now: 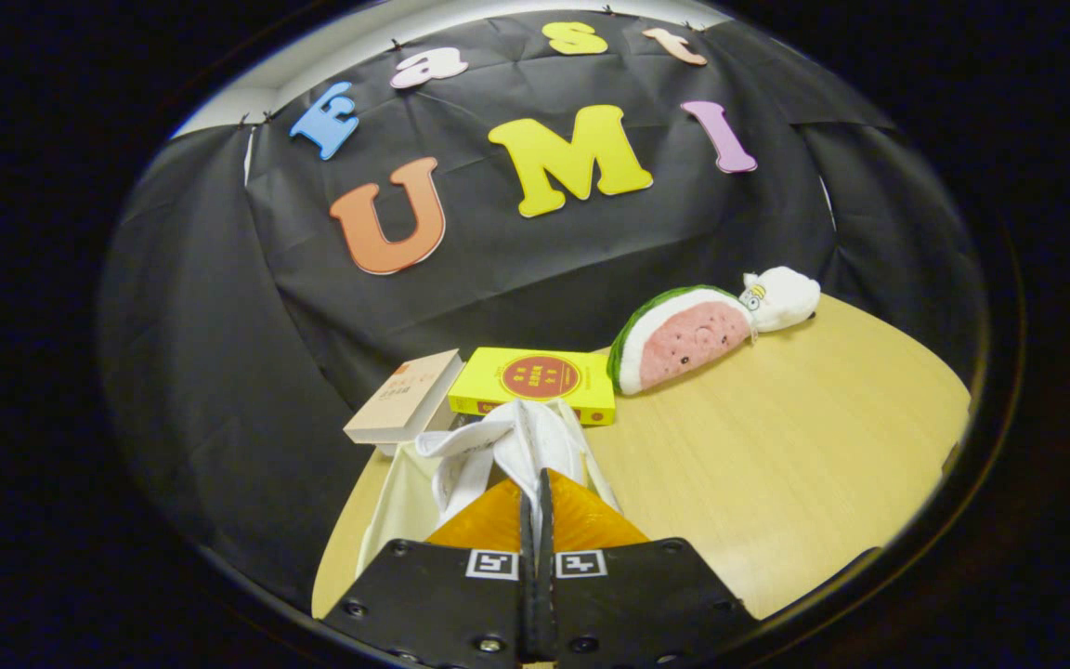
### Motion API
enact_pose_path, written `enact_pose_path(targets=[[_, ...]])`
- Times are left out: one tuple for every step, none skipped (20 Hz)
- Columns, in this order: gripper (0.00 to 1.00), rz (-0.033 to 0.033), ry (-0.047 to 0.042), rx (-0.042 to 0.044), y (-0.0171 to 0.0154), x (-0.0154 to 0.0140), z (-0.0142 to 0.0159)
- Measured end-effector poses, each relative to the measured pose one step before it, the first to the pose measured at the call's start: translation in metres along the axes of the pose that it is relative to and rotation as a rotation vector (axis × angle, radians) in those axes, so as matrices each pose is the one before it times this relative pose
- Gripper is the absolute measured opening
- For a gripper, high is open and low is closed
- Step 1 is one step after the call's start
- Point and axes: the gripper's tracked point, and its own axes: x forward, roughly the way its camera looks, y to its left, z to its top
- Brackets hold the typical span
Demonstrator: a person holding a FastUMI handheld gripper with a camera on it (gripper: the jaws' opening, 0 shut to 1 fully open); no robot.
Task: Open the storage box then place both shoes into the box .Put the left shoe in first, then the right shoe, with the right side of both shoes facing outward in a uniform manner.
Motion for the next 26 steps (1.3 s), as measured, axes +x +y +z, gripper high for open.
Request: enact_pose_path(targets=[[0.0, 0.00442, -0.00456, 0.0046, -0.00092, -0.00071, -0.00154], [0.0, 0.00362, -0.00152, -0.00296, -0.00119, 0.00175, -0.00272], [0.01, 0.02497, 0.00415, -0.00118, 0.00221, -0.00037, -0.00474], [0.07, 0.02044, 0.01042, -0.00097, 0.00329, 0.00037, -0.00535], [0.14, 0.01486, 0.00909, -0.00156, -0.00139, 0.00113, -0.00388], [0.2, 0.0302, 0.00599, -0.00265, 0.00399, -0.00102, -0.00241], [0.26, 0.02248, -0.00012, -0.00544, 0.00238, -0.00356, -0.00172], [0.38, -0.00456, -0.02387, -0.0133, -0.00499, -0.00149, 0.0041], [0.5, -0.02426, -0.03663, -0.02128, -0.0072, -0.00581, 0.00923], [0.63, -0.02444, -0.03787, -0.02682, -0.00523, -0.00467, 0.00912], [0.63, -0.01244, -0.03459, -0.02478, -0.0022, -0.00669, 0.00725], [0.7, 0.00036, -0.02668, -0.0268, 0.00057, -0.00731, 0.00596], [0.78, -0.00576, -0.024, -0.03121, -0.00316, -0.00731, 0.00504], [0.85, -0.0188, -0.02853, -0.02485, -0.00596, -0.00802, 0.00633], [0.92, -0.01596, -0.03012, -0.0222, -0.00525, -0.00737, 0.00571], [0.92, -0.01227, -0.03492, -0.01529, -0.00527, -0.00734, 0.00733], [0.92, -0.0156, -0.03235, -0.01468, -0.00621, -0.00898, 0.00581], [0.92, -0.01158, -0.03402, -0.01593, -0.00706, -0.00749, 0.00793], [0.92, -0.0167, -0.0268, -0.01711, -0.00773, -0.00859, 0.00566], [0.92, -0.01391, -0.02969, -0.01918, -0.00885, -0.00785, 0.00557], [0.94, -0.01799, -0.02768, -0.0152, -0.00924, -0.00773, 0.00559], [0.96, -0.02687, -0.02676, -0.01653, -0.01182, -0.00819, 0.00525], [0.96, -0.00758, -0.02036, -0.00923, -0.00943, -0.00807, 0.00257], [0.96, -0.01236, -0.02046, -0.006, -0.01041, -0.00953, 0.00358], [0.96, -0.02028, -0.01929, -0.00162, -0.01369, -0.00839, 0.0019], [0.96, -0.03334, -0.03049, 0.00184, -0.01885, -0.00708, 0.00437]])
